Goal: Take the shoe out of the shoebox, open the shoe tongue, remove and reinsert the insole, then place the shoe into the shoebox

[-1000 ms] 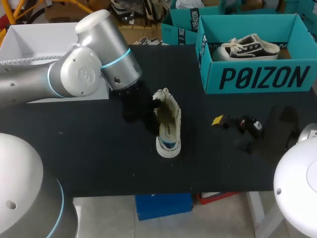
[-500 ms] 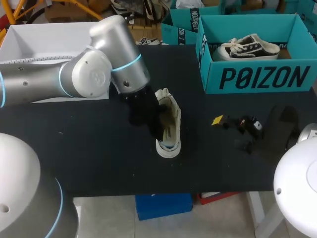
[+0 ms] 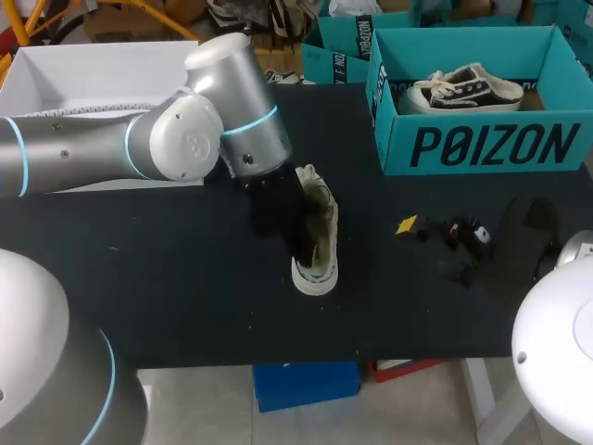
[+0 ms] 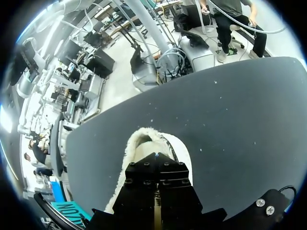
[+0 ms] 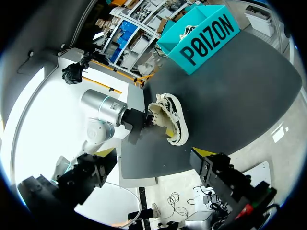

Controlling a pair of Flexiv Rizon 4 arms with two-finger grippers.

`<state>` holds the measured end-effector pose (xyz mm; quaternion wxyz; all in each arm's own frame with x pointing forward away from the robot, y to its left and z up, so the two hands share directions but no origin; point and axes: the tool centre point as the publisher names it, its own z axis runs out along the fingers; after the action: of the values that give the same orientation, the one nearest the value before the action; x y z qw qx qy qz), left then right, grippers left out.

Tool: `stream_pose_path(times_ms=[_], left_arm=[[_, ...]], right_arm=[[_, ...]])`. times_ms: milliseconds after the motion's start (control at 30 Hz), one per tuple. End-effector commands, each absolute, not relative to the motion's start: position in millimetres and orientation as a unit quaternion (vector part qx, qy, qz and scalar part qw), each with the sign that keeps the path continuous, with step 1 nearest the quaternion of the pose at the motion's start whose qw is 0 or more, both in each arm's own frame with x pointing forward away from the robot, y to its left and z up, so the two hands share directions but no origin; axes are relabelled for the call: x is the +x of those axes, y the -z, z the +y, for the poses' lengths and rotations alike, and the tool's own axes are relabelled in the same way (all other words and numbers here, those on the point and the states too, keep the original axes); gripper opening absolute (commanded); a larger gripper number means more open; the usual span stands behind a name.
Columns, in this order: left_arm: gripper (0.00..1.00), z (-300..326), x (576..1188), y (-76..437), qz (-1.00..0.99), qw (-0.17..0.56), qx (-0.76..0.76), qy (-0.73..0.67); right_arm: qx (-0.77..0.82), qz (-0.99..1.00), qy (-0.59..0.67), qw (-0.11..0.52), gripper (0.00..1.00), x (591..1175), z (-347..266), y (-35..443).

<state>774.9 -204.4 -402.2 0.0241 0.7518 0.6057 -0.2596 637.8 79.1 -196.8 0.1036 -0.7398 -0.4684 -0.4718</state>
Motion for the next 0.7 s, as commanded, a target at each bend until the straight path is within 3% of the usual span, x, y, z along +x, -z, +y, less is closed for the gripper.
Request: stream_pose_path(times_ms=[33, 267, 300, 367, 433, 500, 600, 700], left_arm=[[0.0, -208, 778, 406, 0.606, 0.022, 0.752, 0.26], [0.0, -205, 781, 380, 0.607, 0.035, 0.748, 0.267], [0.01, -204, 782, 375, 0.607, 0.036, 0.748, 0.267], [0.15, -201, 782, 363, 0.607, 0.036, 0.747, 0.268], [0.14, -198, 782, 352, 0.607, 0.036, 0.749, 0.264], [0.19, -194, 781, 342, 0.606, 0.036, 0.75, 0.261], [0.1, -188, 781, 330, 0.603, 0.035, 0.755, 0.253], [0.18, -182, 783, 320, 0.607, 0.052, 0.753, 0.25]], right_arm=[[-0.731, -0.496, 0.441, 0.16, 1.0, 637, 74, 199], [-0.731, -0.496, 0.441, 0.16, 1.0, 637, 74, 199], [-0.731, -0.496, 0.441, 0.16, 1.0, 637, 74, 199], [-0.731, -0.496, 0.441, 0.16, 1.0, 637, 74, 199], [-0.731, -0.496, 0.441, 0.16, 1.0, 637, 74, 199], [-0.731, -0.496, 0.441, 0.16, 1.0, 637, 74, 199], [-0.731, -0.496, 0.441, 0.16, 1.0, 637, 74, 199], [-0.731, -0.496, 0.441, 0.16, 1.0, 637, 74, 199]])
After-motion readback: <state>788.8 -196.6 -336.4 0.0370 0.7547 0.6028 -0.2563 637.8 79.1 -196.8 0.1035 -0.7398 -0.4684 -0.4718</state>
